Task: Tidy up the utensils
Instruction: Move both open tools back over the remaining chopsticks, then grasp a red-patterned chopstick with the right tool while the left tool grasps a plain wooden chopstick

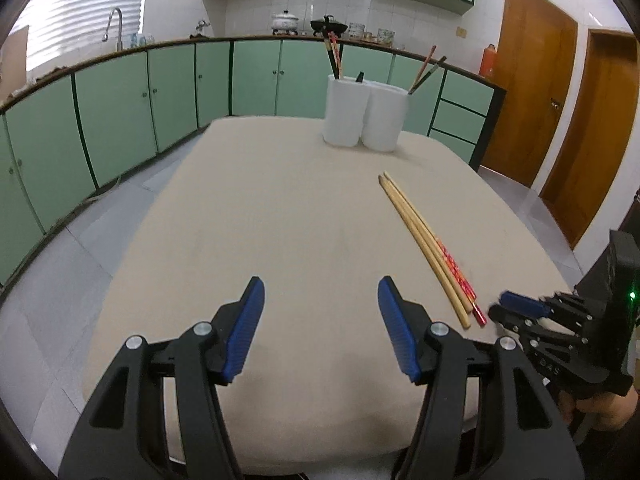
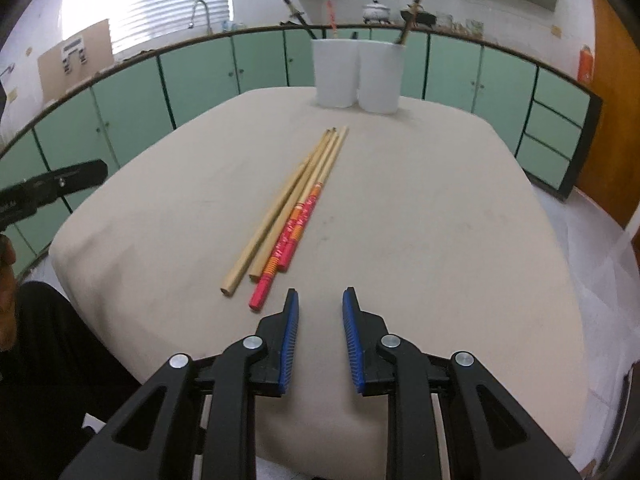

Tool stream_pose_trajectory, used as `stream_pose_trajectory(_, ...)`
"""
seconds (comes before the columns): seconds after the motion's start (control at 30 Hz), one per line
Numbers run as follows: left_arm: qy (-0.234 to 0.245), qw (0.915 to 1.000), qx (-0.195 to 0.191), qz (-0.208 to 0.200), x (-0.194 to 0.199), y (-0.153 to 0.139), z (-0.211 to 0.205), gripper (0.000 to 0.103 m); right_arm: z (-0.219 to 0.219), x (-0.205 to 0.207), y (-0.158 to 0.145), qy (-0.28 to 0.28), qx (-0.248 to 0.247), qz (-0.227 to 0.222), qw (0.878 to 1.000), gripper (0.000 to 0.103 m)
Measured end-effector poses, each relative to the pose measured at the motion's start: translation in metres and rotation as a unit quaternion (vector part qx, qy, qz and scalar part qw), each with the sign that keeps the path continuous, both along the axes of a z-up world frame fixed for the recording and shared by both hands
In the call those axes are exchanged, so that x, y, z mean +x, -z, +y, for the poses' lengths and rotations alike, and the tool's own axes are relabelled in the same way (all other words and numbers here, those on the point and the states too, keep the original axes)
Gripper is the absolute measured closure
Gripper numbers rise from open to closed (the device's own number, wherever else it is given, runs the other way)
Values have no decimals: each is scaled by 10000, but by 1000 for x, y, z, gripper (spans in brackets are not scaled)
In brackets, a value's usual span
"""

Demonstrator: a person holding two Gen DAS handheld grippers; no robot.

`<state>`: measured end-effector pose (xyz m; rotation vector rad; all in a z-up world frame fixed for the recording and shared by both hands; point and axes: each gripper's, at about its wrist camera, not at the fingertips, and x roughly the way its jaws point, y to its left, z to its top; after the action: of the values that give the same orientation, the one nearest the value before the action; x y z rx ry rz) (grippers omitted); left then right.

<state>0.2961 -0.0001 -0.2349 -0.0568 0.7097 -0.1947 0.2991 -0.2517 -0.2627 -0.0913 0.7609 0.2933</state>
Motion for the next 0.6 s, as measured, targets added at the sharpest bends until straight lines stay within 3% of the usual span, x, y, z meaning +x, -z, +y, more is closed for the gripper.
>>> stream_pose_trajectory(0.3, 94, 9999, -9, 61, 3, 7, -5, 45, 20, 16, 2, -243, -37, -139, 9996, 78)
stream_pose_trajectory(0.4, 151, 9998, -38, 148, 5, 13, -7, 45, 18, 21, 4, -208, 32, -114, 9997, 84)
stream_pose_trajectory(0.47, 207, 9996, -21, 164, 5, 16, -13, 45, 14, 23, 4, -151, 24, -117, 9998, 95)
stream_pose_trajectory(0.6, 418, 9989, 14, 191, 2, 23, -31, 46, -8, 23, 4, 125, 131, -90, 9998, 97)
